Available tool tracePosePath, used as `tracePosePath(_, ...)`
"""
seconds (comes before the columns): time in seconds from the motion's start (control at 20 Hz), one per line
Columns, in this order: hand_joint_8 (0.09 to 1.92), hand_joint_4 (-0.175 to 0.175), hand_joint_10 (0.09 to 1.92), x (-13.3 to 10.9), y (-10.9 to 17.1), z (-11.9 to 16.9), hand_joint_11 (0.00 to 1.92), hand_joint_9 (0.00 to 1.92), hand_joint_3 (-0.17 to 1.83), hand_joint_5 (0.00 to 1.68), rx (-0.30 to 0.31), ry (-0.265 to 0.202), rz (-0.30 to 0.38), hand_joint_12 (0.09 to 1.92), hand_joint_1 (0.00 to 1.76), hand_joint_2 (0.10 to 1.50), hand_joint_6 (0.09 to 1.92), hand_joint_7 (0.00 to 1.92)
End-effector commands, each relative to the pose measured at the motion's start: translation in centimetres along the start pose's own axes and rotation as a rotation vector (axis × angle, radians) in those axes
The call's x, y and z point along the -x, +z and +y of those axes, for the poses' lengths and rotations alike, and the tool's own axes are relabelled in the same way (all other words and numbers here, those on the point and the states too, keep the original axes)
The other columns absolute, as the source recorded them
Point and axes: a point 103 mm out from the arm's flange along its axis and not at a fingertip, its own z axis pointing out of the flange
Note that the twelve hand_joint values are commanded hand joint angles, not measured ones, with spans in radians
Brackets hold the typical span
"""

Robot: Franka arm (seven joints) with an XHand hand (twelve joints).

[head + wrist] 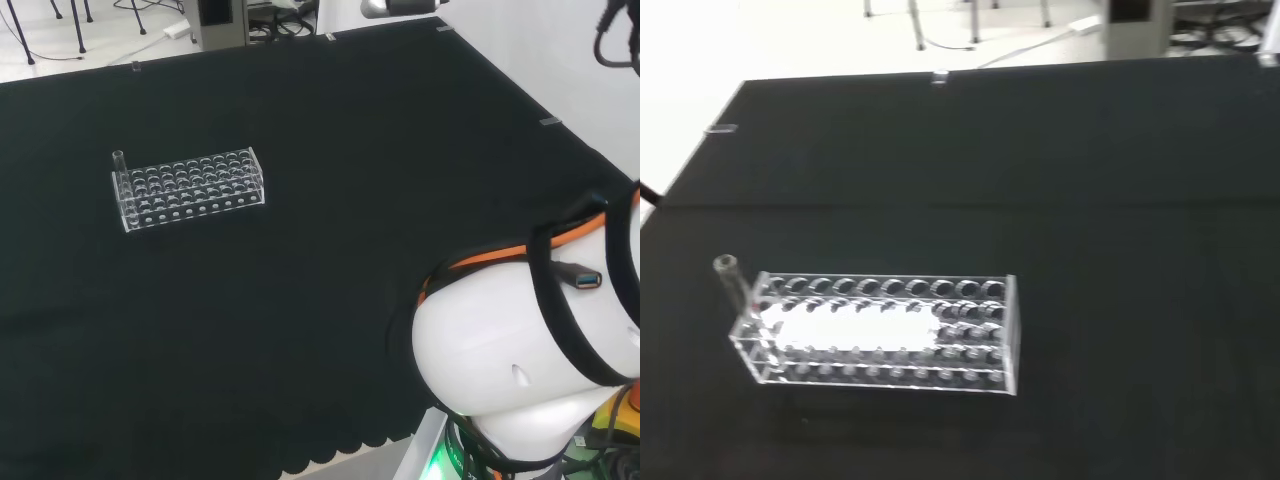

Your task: Pick up the test tube.

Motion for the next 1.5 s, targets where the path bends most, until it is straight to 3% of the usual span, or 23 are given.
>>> tracePosePath(0.05,0.85,-0.079,0.96,0.9,1.9,6.3,0.00,0.07,0.41,0.19,0.139,-0.176,0.244,1.33,0.63,0.78,0.09,0.05)
tracePosePath(0.15,0.85,-0.078,0.96,2.9,1.8,6.6,0.00,0.07,0.41,0.19,0.098,-0.121,0.175,1.33,0.63,0.78,0.09,0.06)
tracePosePath(0.35,0.85,-0.073,0.96,4.7,2.2,7.6,0.00,0.07,0.41,0.19,0.030,-0.126,0.100,1.33,0.64,0.78,0.09,0.05)
tracePosePath(0.65,0.85,-0.064,0.96,-1.5,6.3,14.2,0.00,0.06,0.41,0.21,-0.097,-0.168,0.028,1.33,0.66,0.77,0.09,0.04)
tracePosePath(0.9,0.85,-0.066,0.96,-6.0,9.2,18.0,0.00,0.06,0.41,0.22,-0.159,-0.166,-0.029,1.32,0.67,0.77,0.09,0.05)
tracePosePath(1.15,0.85,-0.066,0.96,-8.2,11.3,20.5,0.00,0.06,0.41,0.22,-0.189,-0.170,-0.013,1.32,0.68,0.77,0.09,0.05)
tracePosePath(1.5,0.85,-0.067,0.96,-9.6,14.2,22.6,0.00,0.06,0.42,0.23,-0.251,-0.192,0.014,1.32,0.69,0.77,0.09,0.06)
